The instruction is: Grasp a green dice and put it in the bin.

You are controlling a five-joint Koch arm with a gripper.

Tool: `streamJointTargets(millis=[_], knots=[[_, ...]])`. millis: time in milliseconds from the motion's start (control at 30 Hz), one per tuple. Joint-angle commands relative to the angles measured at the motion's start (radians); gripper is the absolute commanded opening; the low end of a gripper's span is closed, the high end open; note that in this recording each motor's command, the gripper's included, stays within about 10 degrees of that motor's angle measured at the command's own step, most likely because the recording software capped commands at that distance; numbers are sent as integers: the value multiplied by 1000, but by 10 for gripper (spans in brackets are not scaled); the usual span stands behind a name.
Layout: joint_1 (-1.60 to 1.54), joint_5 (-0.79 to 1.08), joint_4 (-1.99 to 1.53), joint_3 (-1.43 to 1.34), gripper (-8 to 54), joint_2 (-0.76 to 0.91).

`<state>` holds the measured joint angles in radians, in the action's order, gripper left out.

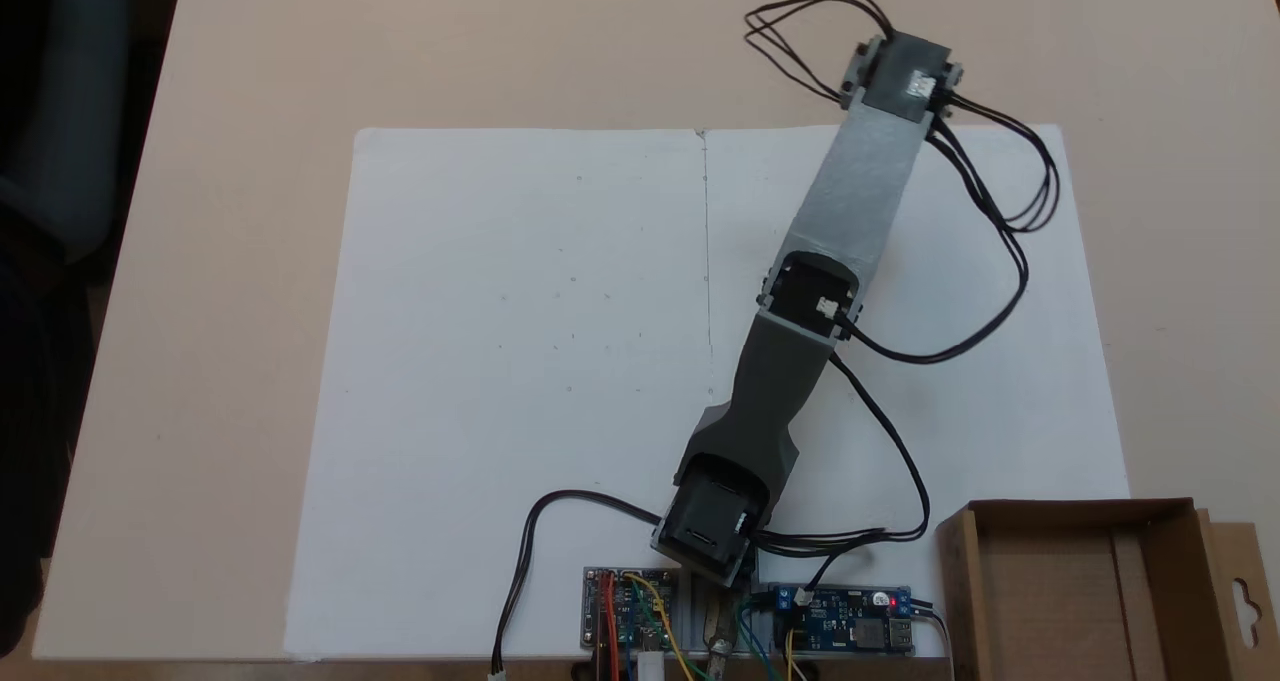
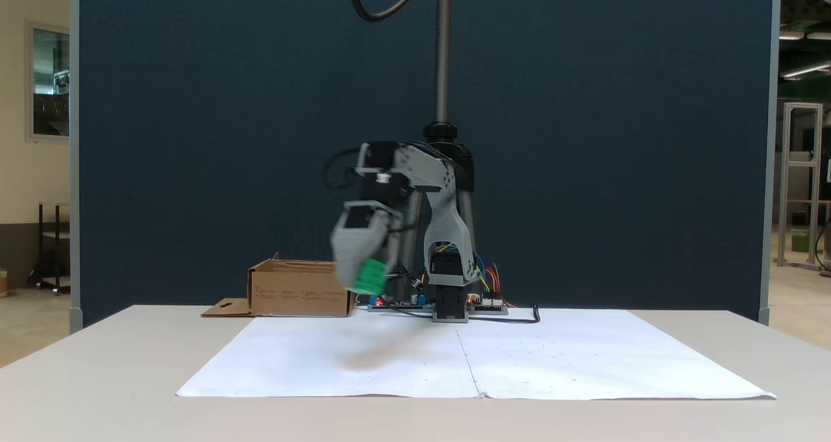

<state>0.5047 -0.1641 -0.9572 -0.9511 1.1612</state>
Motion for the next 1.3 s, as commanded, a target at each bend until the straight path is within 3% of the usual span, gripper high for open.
streamJointTargets(millis=[0,300,600,1267], knots=[[104,37,-80,58,119,114],[572,238,-181,58,119,287],[962,440,-189,58,119,291],[1356,715,-80,51,119,60]])
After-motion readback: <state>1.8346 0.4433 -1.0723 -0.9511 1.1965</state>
